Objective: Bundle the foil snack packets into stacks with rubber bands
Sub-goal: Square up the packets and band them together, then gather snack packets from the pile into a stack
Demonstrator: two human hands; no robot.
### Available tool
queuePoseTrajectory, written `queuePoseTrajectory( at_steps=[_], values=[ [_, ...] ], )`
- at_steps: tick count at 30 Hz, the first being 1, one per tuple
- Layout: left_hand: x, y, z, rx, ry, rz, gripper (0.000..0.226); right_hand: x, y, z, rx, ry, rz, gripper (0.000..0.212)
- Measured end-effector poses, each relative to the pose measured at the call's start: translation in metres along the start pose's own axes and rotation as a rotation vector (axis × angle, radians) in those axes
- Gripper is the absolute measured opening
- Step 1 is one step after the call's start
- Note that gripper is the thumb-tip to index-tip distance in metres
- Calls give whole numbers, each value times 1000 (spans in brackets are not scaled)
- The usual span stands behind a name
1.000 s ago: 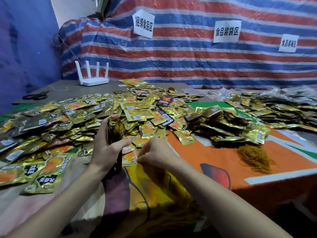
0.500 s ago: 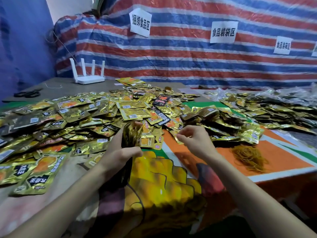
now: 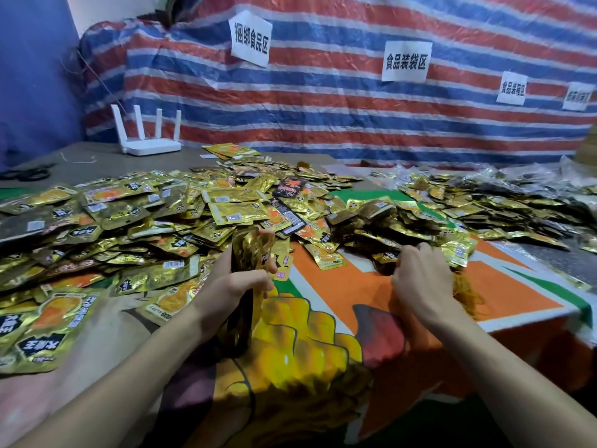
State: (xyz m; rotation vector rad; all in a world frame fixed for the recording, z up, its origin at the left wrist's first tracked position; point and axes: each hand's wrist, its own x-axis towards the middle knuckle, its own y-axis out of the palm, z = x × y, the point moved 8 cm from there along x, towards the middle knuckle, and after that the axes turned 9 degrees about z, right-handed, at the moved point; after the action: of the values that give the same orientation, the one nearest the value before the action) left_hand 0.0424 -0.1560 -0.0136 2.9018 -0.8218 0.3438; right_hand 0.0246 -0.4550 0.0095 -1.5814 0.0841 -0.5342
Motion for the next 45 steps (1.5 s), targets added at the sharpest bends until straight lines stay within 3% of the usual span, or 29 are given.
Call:
queuePoseTrajectory(
  at_steps=[2,4,6,8,12,15,19,22,25,28,31,34,38,41,45],
  values=[
    [-3,-3,-1,-31,-5,-18,50,-3,9,-11,-189,35,21,18],
    [-5,-5,-1,-39,-11,-27,44,-3,19,-18,-204,39,79,19],
    [-6,-6,0,-56,-32,-28,44,-3,16,-13,42,-40,57,16],
    [-6,-5,0,-61,-51,-25,50,-11,7,8,441,-171,58,7],
    [-6,2,1,-58,-102,1,57,-39,0,88,1134,-419,390,17],
    [-9,1,2,-90,-140,-11,57,-55,-2,134,1398,-500,615,15],
    [-15,-13,-1,-94,-149,-83,60,-65,5,171,1515,-517,807,23],
    [-20,-24,-9,-42,-144,-95,32,-65,3,184,1447,-559,690,21],
    [-24,-34,-7,-34,-186,-100,55,-64,-7,190,1194,-632,367,11],
    [-24,-39,-9,-29,-219,-116,39,-68,-16,195,1042,-642,94,6],
    [-21,-42,-11,-40,-234,-149,27,-74,-20,202,985,-672,-47,6],
    [-20,-49,-6,-42,-266,-199,5,-76,-23,207,922,-675,-133,8],
    [-26,-56,5,-161,-330,-203,5,-79,-24,219,844,-738,-130,7],
    [-29,-58,13,-290,-367,-144,36,-83,-22,224,782,-782,-154,9],
    [-33,-53,22,-522,-365,-36,40,-84,-23,228,814,-807,-181,9]
  ],
)
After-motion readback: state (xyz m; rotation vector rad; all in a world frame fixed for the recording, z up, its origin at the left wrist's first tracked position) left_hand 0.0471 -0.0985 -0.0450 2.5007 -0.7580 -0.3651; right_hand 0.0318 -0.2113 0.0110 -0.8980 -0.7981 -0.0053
